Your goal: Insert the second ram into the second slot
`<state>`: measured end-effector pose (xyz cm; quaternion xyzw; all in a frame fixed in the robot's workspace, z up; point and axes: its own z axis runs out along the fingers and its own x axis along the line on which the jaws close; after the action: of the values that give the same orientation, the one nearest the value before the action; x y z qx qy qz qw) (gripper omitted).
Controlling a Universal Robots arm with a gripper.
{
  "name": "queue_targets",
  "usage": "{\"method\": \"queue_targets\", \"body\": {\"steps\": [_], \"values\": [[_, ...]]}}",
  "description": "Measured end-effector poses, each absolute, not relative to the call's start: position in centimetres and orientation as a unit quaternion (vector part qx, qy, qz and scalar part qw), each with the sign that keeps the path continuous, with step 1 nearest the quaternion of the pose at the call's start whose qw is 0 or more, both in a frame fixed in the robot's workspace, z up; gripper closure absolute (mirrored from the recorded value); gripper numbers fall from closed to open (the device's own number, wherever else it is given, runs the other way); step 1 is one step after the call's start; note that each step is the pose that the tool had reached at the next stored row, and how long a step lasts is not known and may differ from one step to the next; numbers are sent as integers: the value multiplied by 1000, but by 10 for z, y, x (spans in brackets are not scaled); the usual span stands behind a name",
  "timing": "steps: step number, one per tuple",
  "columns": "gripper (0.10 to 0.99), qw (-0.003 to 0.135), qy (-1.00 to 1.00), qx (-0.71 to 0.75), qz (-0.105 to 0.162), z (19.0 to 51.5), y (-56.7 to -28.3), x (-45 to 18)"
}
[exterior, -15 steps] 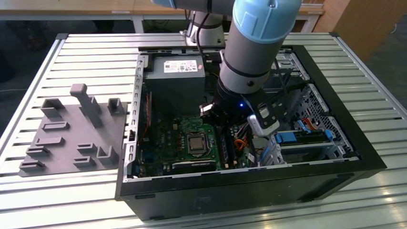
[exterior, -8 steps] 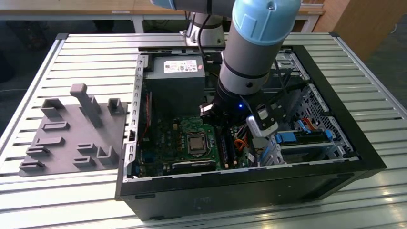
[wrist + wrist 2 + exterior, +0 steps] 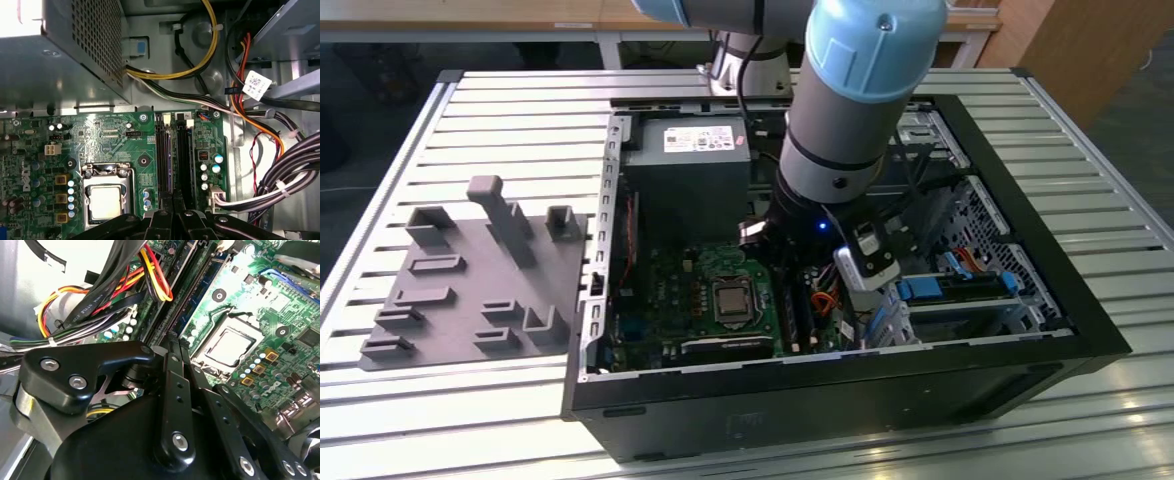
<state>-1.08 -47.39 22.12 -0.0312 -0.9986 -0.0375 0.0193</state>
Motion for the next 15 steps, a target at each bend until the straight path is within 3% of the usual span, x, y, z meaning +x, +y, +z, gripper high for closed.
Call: {"method": "queue_targets", "body": {"steps": [15], "values": [[969,21,-999,-10,-38,214,-473,-12]]}}
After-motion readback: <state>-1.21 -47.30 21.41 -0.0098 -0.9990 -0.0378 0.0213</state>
